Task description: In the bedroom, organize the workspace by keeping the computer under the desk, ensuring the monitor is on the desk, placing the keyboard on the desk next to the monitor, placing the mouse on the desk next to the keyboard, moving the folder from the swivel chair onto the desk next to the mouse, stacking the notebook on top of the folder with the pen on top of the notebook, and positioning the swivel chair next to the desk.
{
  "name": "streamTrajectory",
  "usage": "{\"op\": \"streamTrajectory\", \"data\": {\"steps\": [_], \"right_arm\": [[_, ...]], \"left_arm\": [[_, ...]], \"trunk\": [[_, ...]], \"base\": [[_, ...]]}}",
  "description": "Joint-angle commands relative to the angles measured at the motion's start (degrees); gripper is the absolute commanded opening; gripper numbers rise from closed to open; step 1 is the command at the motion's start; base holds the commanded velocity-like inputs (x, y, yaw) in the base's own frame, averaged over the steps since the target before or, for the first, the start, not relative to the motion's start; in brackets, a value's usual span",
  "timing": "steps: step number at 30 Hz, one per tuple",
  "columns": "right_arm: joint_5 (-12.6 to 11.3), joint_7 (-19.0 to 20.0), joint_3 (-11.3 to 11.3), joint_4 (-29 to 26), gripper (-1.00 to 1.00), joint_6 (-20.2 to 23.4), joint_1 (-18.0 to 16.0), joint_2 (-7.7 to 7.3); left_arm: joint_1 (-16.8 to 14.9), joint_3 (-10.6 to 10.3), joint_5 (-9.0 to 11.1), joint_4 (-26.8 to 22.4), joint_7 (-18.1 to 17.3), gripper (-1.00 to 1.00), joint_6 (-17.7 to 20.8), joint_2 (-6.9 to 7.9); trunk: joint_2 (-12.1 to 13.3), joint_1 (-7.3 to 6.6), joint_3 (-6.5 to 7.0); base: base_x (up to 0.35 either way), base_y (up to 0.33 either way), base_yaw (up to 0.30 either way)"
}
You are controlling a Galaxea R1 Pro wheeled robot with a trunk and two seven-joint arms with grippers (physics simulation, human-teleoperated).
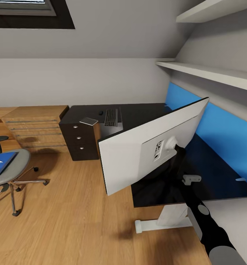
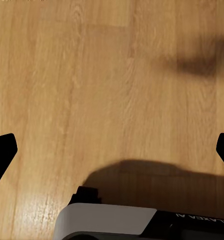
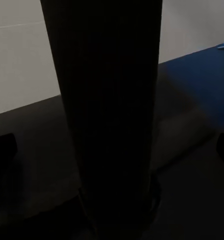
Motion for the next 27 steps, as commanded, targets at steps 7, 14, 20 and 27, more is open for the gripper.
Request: {"op": "streamTrajectory", "data": {"steps": [7, 14, 20, 27], "right_arm": [[-0.57, 0.45, -0.11, 0.05, 1.0, -0.11, -0.04, -0.02], [-0.54, 0.22, -0.07, 0.08, 1.0, -0.08, -0.04, 0.1], [-0.56, -0.3, 0.16, 0.34, 1.0, -0.03, -0.04, 0.28], [-0.57, -0.75, 0.16, 0.47, 1.0, -0.02, -0.04, 0.29]], "left_arm": [[-0.02, 0.49, -0.38, 0.0, -0.13, 1.0, -0.13, -0.01], [-0.02, 0.49, -0.38, 0.01, -0.13, 1.0, -0.07, -0.01], [-0.02, 0.49, -0.38, 0.0, -0.13, 1.0, -0.06, -0.01], [-0.02, 0.49, -0.38, -0.02, -0.13, 1.0, -0.04, -0.01]], "trunk": [[-0.03, 0.0, -0.05], [-0.03, 0.0, -0.05], [-0.03, 0.0, -0.05], [-0.03, 0.0, -0.05]], "base": [[0.001, 0.0, 0.0], [0.0, 0.0, 0.0], [0.0, 0.0, 0.0], [0.0, 0.0, 0.0]]}}
